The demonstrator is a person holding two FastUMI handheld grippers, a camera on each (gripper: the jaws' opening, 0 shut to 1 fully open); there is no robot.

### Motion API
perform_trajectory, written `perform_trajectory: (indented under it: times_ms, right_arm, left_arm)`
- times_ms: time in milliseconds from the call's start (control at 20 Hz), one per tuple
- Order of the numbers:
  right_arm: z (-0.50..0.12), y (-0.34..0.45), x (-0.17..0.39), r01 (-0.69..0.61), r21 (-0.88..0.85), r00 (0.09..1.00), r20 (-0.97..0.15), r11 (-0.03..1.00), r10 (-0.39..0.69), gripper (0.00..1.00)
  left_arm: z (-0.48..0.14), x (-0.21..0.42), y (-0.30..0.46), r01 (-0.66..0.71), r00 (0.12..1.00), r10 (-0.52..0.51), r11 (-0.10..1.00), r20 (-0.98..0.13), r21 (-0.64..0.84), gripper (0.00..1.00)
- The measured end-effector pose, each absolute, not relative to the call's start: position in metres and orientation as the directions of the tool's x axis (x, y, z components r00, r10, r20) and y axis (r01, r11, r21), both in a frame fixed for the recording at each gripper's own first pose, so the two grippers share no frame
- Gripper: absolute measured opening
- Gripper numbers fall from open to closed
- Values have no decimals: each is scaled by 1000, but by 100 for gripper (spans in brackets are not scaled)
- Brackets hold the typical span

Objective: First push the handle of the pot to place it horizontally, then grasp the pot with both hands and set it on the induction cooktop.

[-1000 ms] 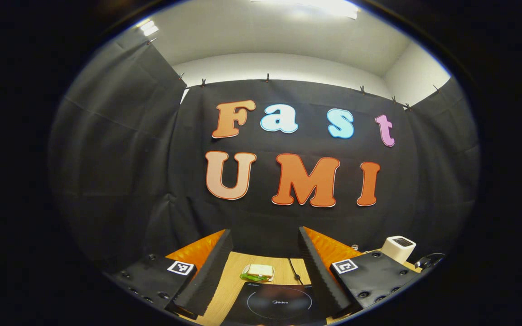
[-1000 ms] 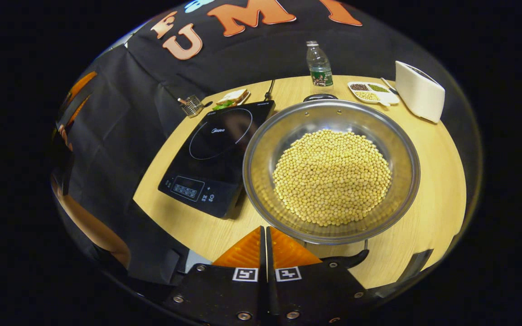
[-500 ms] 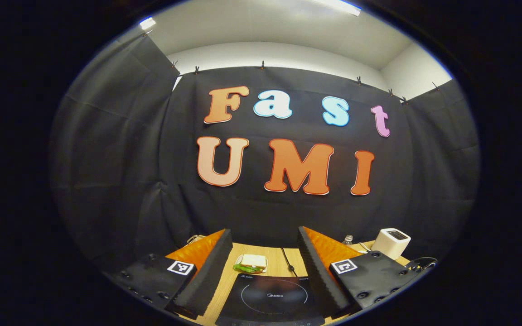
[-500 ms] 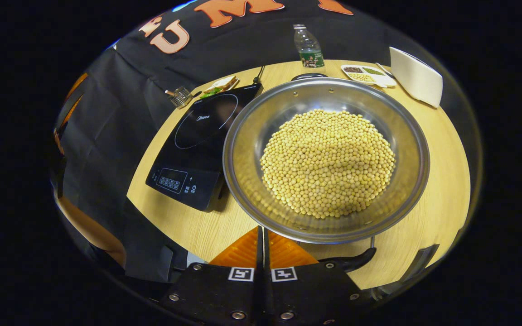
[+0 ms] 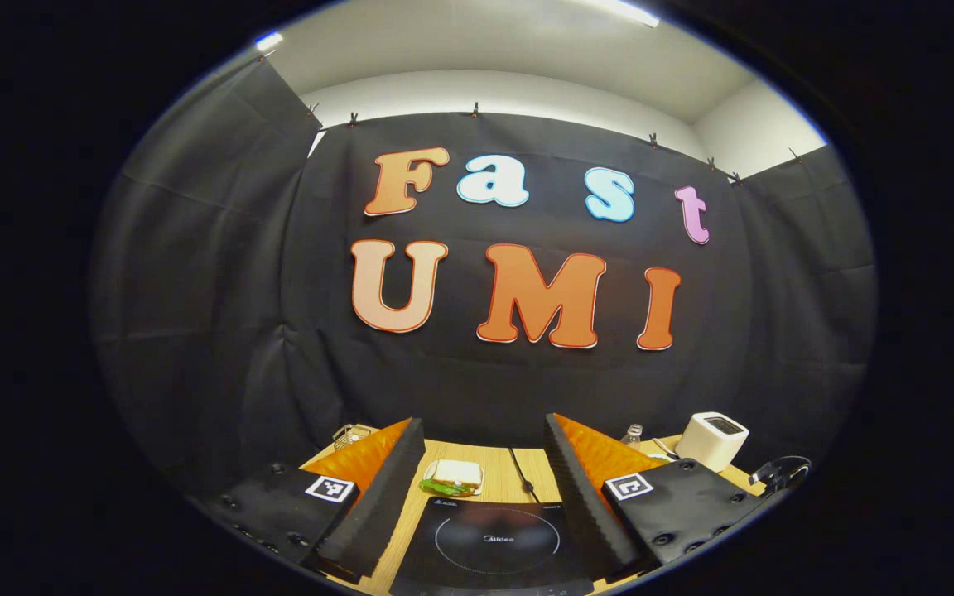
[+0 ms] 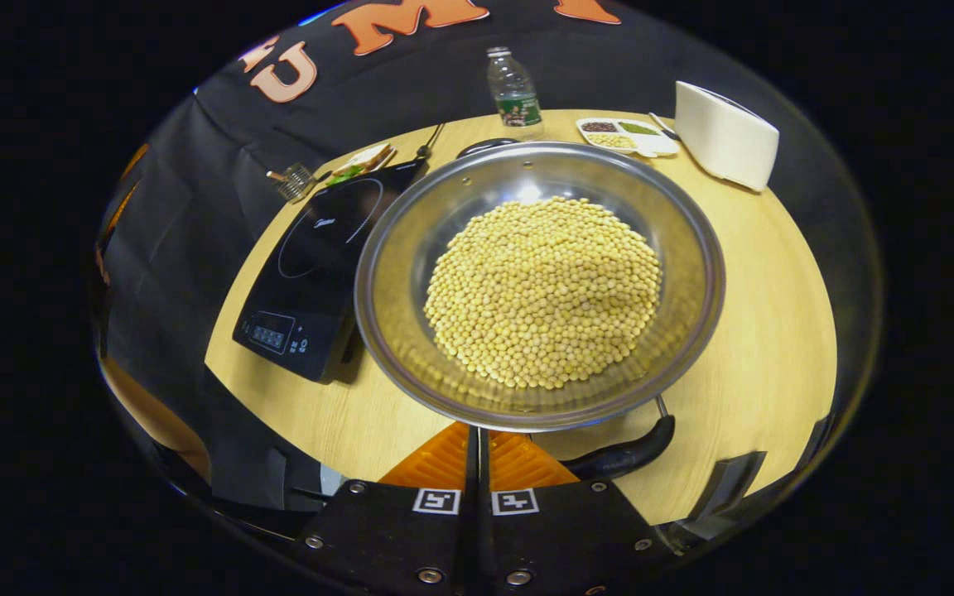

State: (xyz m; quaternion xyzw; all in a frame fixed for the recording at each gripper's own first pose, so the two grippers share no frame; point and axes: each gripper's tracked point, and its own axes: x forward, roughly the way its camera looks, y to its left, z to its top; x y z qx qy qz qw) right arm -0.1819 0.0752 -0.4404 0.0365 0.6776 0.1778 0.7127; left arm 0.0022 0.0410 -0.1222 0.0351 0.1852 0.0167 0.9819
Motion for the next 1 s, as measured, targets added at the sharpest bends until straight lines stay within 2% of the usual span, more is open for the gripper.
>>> perform_trajectory:
  times_ms: [200, 350, 550, 750, 900, 1000]
  right_arm:
    - [-444, 52, -173, -196, 246, 26, -966, 949, 255, 0]
    - [-446, 41, -167, -203, 217, 25, -974, 955, 227, 0]
    - [-448, 30, -162, -227, 219, 18, -973, 949, 229, 0]
    - [-454, 6, -147, -197, 156, 46, -985, 968, 168, 0]
    - [-458, -9, -136, -199, 85, 74, -992, 976, 102, 0]
    - [-461, -16, -130, -187, 62, 86, -993, 980, 79, 0]
  left_arm:
    - [-118, 7, 37, -10, 942, 41, 995, -334, 96, 92]
    - [-121, 9, 36, -4, 939, 38, 995, -342, 100, 96]
    - [-122, 11, 40, -9, 939, 46, 994, -342, 109, 96]
    - [-121, 11, 41, -10, 940, 45, 994, -337, 104, 96]
    - [-123, 12, 41, -9, 940, 42, 995, -339, 99, 92]
    - [-124, 11, 36, 3, 939, 27, 996, -343, 86, 96]
